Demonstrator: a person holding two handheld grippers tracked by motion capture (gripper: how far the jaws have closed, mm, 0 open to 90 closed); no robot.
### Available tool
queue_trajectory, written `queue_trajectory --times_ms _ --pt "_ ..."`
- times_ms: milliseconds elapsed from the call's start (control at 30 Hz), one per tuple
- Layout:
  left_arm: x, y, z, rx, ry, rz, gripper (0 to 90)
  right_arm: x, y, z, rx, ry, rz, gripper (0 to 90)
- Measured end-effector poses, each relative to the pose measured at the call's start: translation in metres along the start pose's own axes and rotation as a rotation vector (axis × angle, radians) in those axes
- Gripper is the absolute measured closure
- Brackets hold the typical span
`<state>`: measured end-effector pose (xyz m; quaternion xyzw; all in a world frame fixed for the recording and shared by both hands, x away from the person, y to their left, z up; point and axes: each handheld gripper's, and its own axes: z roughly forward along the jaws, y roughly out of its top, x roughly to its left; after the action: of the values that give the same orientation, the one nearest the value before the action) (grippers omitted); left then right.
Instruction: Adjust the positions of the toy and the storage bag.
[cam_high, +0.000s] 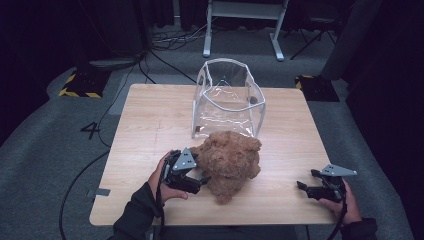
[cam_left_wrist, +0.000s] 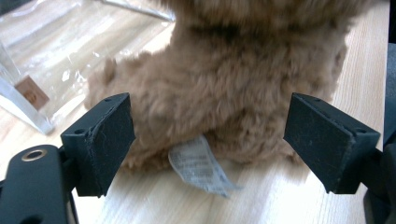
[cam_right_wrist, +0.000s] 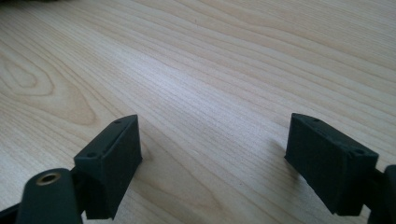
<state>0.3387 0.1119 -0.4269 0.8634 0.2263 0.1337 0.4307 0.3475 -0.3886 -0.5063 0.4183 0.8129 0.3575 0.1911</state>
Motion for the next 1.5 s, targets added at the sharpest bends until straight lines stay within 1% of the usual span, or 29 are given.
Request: queue_trajectory --times_ms 67,100,167,300,400,467,600,700,767,833,867,900,1000,1100,1133,1200,1233,1267,1300,1333,1367,1400,1433,1467,1500 --pt "0.0 0.005 0.002 -0.006 -0.011 0.011 16.0 0.0 0.0 0.0 0.0 0.0 0.0 18.3" --pt "0.0 0.005 0.002 -0.006 -0.011 0.011 16.0 0.0 0.0 0.0 0.0 0.0 0.0 18.3" --pt "0.0 0.009 0.006 0.002 -0.024 0.025 15.8 0.0 0.0 0.0 0.0 0.0 0.0 18.3" --pt "0.002 0.015 0.011 0.003 -0.027 0.03 15.7 0.0 0.0 0.0 0.0 0.0 0.0 18.3" --pt "0.004 0.019 0.012 -0.011 -0.047 0.027 15.7 0.0 0.0 0.0 0.0 0.0 0.0 18.3" --pt "0.005 0.022 0.015 -0.006 -0.047 0.039 15.7 0.0 0.0 0.0 0.0 0.0 0.0 18.3" --pt "0.005 0.028 0.019 -0.013 -0.066 0.05 15.7 0.0 0.0 0.0 0.0 0.0 0.0 18.3" --pt "0.005 0.032 0.022 -0.007 -0.087 0.065 15.6 0.0 0.0 0.0 0.0 0.0 0.0 18.3" --pt "0.004 0.036 0.023 -0.011 -0.109 0.076 15.6 0.0 0.0 0.0 0.0 0.0 0.0 18.3" --pt "0.004 0.037 0.024 -0.006 -0.112 0.083 15.4 0.0 0.0 0.0 0.0 0.0 0.0 18.3" --pt "0.004 0.039 0.026 0.006 -0.112 0.089 15.4 0.0 0.0 0.0 0.0 0.0 0.0 18.3" --pt "0.003 0.042 0.029 0.008 -0.126 0.089 15.4 0.0 0.0 0.0 0.0 0.0 0.0 18.3" --pt "0.001 0.046 0.033 0.022 -0.14 0.105 15.1 0.0 0.0 0.0 0.0 0.0 0.0 18.3" --pt "-0.003 0.051 0.036 0.041 -0.14 0.131 14.0 0.0 0.0 0.0 0.0 0.0 0.0 18.3" --pt "-0.003 0.052 0.037 0.043 -0.146 0.135 13.6 0.0 0.0 0.0 0.0 0.0 0.0 18.3" --pt "-0.005 0.055 0.04 0.058 -0.147 0.142 12.3 0.0 0.0 0.0 0.0 0.0 0.0 18.3" --pt "-0.005 0.055 0.04 0.058 -0.147 0.142 11.9 0.0 0.0 0.0 0.0 0.0 0.0 18.3" --pt "-0.005 0.055 0.043 0.064 -0.155 0.147 11.9 0.0 0.0 0.0 0.0 0.0 0.0 18.3" --pt "-0.005 0.055 0.048 0.081 -0.165 0.148 11.7 0.0 0.0 0.0 0.0 0.0 0.0 18.3" --pt "-0.005 0.055 0.051 0.08 -0.175 0.142 11.2 0.0 0.0 0.0 0.0 0.0 0.0 18.3" --pt "-0.005 0.055 0.051 0.08 -0.175 0.142 11.4 0.0 0.0 0.0 0.0 0.0 0.0 18.3" --pt "-0.002 0.052 0.056 0.075 -0.206 0.124 13.8 0.0 0.0 0.0 0.0 0.0 0.0 18.3" --pt "0.0 0.051 0.059 0.076 -0.217 0.113 14.6 0.0 0.0 0.0 0.0 0.0 0.0 18.3" --pt "0.001 0.049 0.062 0.081 -0.23 0.112 16.0 0.0 0.0 0.0 0.0 0.0 0.0 18.3" --pt "0.003 0.047 0.063 0.083 -0.245 0.112 19.7 0.0 0.0 0.0 0.0 0.0 0.0 18.3"
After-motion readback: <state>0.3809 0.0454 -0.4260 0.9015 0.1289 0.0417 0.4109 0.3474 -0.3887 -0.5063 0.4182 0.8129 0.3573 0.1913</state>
